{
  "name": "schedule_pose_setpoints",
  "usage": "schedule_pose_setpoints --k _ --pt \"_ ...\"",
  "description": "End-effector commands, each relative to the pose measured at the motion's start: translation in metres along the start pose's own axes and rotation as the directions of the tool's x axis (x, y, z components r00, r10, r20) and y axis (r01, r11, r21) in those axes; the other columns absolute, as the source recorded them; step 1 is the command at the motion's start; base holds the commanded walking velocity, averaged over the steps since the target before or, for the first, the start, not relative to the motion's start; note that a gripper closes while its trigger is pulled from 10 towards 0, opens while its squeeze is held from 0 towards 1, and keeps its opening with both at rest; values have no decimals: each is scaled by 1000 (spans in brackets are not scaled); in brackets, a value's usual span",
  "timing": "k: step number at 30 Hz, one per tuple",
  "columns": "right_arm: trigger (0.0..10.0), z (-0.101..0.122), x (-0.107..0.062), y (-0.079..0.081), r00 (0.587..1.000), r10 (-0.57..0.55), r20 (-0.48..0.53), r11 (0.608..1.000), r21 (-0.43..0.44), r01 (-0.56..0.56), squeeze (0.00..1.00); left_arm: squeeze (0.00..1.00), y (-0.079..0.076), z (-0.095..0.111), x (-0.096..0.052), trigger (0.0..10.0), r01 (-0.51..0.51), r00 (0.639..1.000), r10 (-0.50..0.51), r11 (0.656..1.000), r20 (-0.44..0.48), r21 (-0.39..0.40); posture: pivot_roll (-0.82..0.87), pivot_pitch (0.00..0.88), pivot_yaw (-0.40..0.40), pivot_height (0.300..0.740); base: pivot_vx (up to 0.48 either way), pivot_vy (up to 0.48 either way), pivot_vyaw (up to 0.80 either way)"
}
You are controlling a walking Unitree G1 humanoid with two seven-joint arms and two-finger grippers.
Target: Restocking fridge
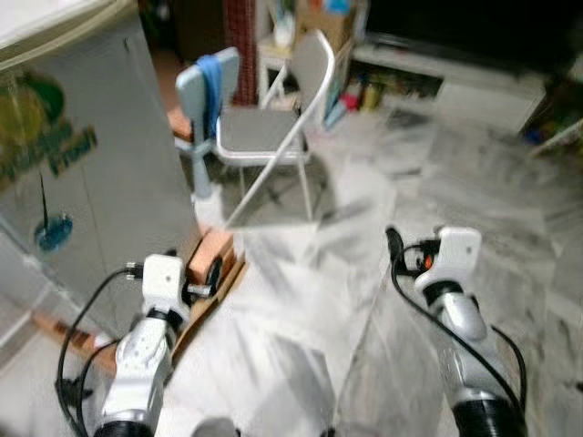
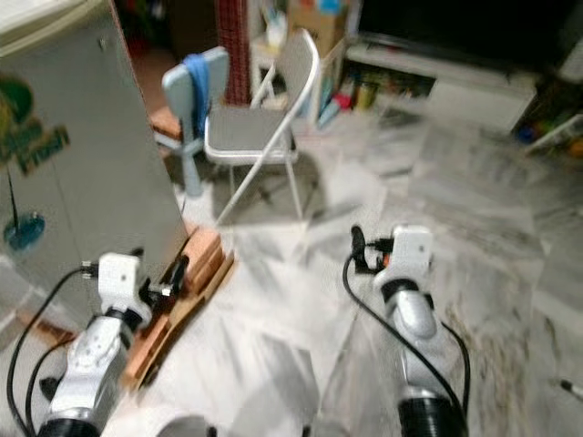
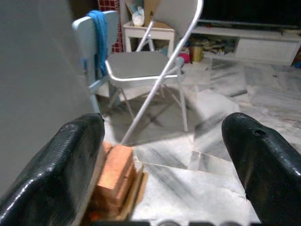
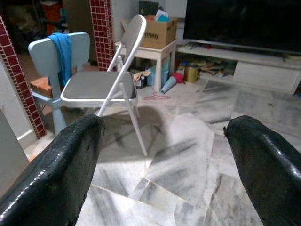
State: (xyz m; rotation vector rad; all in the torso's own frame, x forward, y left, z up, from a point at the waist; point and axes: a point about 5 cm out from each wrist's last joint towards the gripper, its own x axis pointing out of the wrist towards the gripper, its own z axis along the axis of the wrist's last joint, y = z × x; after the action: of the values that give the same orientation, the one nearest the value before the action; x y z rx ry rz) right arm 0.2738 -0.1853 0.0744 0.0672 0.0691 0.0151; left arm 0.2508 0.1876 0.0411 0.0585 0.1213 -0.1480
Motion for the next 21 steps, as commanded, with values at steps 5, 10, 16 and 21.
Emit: schedule_pose_setpoints --k 5,10,16,21 --pt "10000 4 3 5 1000 13 16 1000 -3 -13 0 0 5 -3 -5 10000 -6 1000 6 1000 -6 8 67 0 -40 740 0 0 0" --pt "10000 3 3 5 1000 13 7 1000 -8 -13 0 0 5 -3 -6 10000 -3 1000 3 1000 -9 11 70 0 -41 740 0 0 -160" --pt "10000 3 3 5 1000 16 7 1000 -5 -16 0 0 4 -4 -7 10000 6 1000 -6 1000 -9 10 70 0 -46 740 0 0 -415" --pt "10000 3 3 5 1000 16 6 1000 -7 -16 0 0 3 -3 -8 10000 11 1000 -11 1000 0 8 69 0 -46 740 0 0 0"
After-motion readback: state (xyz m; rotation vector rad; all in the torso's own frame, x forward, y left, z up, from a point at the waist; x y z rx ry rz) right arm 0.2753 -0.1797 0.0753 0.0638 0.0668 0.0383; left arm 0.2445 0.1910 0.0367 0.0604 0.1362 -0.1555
